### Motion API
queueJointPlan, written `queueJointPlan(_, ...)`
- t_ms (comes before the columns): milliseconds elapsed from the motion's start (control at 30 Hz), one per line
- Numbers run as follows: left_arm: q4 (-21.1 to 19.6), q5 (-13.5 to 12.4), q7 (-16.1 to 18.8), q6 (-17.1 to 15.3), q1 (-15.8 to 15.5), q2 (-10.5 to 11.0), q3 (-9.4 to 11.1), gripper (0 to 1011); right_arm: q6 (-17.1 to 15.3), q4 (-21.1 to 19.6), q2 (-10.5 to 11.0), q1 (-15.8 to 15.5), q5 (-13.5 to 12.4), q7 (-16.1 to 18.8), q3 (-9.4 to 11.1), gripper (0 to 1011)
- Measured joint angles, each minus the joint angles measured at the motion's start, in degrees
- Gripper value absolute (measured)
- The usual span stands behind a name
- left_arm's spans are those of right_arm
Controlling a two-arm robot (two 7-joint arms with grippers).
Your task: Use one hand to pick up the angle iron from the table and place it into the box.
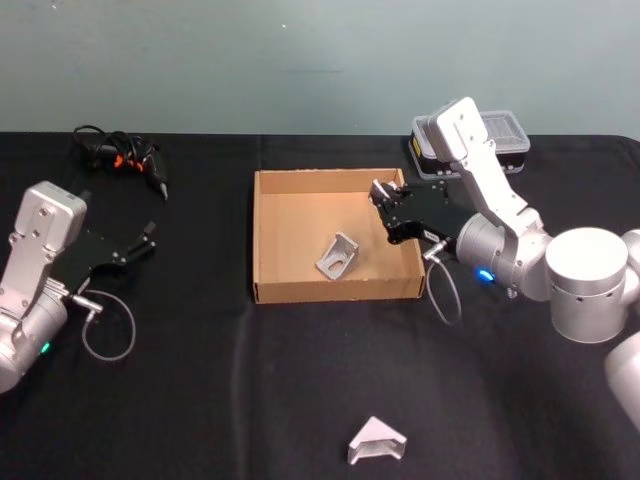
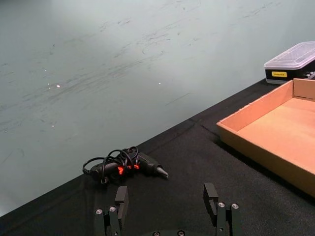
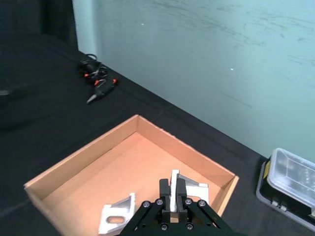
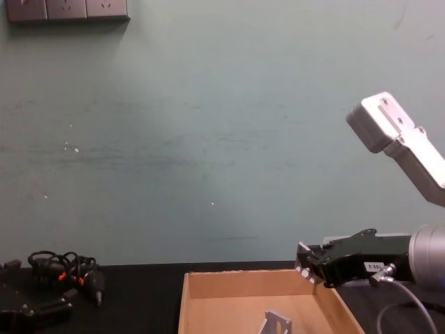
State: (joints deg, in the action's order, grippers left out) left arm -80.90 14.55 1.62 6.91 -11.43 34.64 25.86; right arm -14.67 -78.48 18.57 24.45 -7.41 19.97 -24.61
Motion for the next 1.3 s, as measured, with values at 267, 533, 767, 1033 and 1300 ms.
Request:
queueJointPlan(267, 0.0, 0.0, 0.0, 0.0, 0.0, 0.0, 0.0, 1004, 3.3, 6.1, -2.5, 2.3, 1.1, 0.2, 0.5, 79)
queueJointPlan(533, 0.0, 0.0, 0.0, 0.0, 0.0, 0.0, 0.0, 1004, 3.4, 7.9, -3.2, 2.9, 1.9, 0.8, 0.1, 79)
queueJointPlan(767, 0.0, 0.0, 0.0, 0.0, 0.0, 0.0, 0.0, 1005, 3.4, 7.7, -3.1, 2.9, 1.9, 0.8, 0.1, 88)
queueJointPlan(1033, 0.0, 0.0, 0.0, 0.0, 0.0, 0.0, 0.0, 1005, 3.5, 7.7, -3.1, 2.8, 1.8, 0.8, 0.2, 303)
queueJointPlan(1300, 0.0, 0.0, 0.0, 0.0, 0.0, 0.0, 0.0, 1005, 3.5, 7.6, -3.1, 2.8, 1.7, 0.8, 0.2, 564)
